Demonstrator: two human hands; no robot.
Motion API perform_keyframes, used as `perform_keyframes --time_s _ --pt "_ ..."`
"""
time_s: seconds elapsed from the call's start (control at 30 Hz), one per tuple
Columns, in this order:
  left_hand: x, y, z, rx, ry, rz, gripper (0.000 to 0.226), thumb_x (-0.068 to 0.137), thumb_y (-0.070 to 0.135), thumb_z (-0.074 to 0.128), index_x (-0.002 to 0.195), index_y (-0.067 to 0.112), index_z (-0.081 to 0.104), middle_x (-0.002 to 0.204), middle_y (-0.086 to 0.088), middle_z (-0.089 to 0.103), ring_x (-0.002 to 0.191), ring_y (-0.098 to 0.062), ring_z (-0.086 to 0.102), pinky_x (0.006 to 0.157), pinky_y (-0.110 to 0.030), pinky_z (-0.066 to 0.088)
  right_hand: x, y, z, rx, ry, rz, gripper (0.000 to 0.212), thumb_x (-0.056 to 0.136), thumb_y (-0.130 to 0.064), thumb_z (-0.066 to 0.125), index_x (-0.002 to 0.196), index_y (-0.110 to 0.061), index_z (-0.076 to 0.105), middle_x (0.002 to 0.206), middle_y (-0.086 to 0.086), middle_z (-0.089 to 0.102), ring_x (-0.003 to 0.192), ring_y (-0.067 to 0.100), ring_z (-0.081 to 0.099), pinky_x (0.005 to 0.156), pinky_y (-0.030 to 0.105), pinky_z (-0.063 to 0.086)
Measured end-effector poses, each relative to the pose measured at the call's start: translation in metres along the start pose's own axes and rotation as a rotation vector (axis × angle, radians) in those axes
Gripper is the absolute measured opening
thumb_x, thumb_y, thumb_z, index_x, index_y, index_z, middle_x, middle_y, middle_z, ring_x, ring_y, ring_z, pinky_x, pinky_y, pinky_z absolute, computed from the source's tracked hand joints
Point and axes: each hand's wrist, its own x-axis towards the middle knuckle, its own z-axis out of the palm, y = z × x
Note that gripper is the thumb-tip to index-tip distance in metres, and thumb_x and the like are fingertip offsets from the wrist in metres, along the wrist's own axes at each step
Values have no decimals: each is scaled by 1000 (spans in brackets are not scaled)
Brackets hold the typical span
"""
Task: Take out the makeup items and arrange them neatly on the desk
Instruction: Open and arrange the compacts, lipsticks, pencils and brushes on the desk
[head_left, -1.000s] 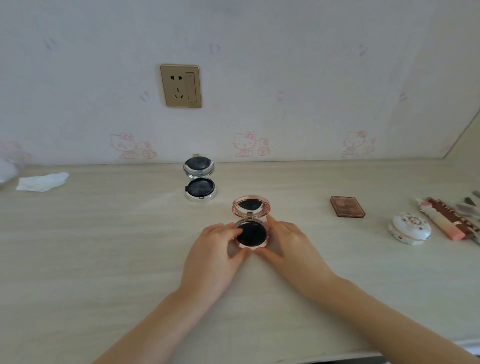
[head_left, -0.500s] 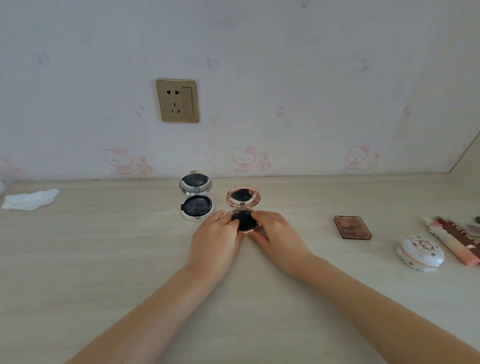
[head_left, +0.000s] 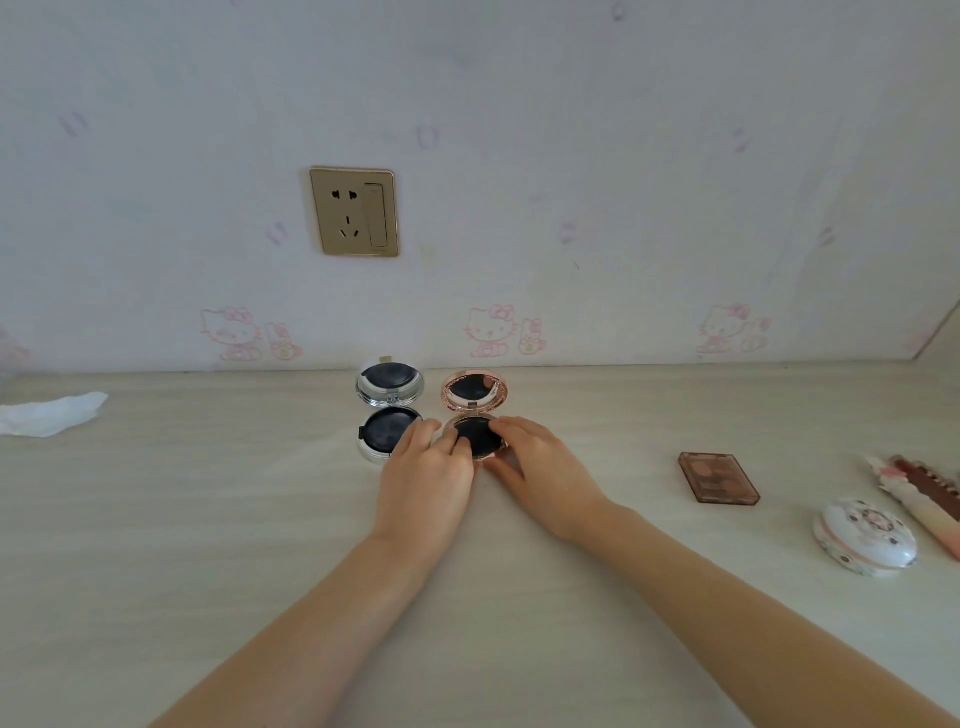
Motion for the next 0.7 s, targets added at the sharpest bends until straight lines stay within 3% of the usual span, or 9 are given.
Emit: perform_keyframes --time_s 0.47,0.7 --pt "1 2 -4 2 4 -45 13 64 11 84 71 7 73 77 -5 74 84 -29 68 76 -35 56 1 -1 1 -34 -26 4 46 96 -24 53 139 -12 44 140 9 48 132 24 40 109 27 28" --pt "-2 9 -12 -73 -19 -43 35 61 10 84 95 5 73 92 -5 73 88 -27 68 77 -35 56 -12 0 -14 -65 -54 31 49 96 -22 49 143 -11 36 146 8 41 140 22 29 113 26 20"
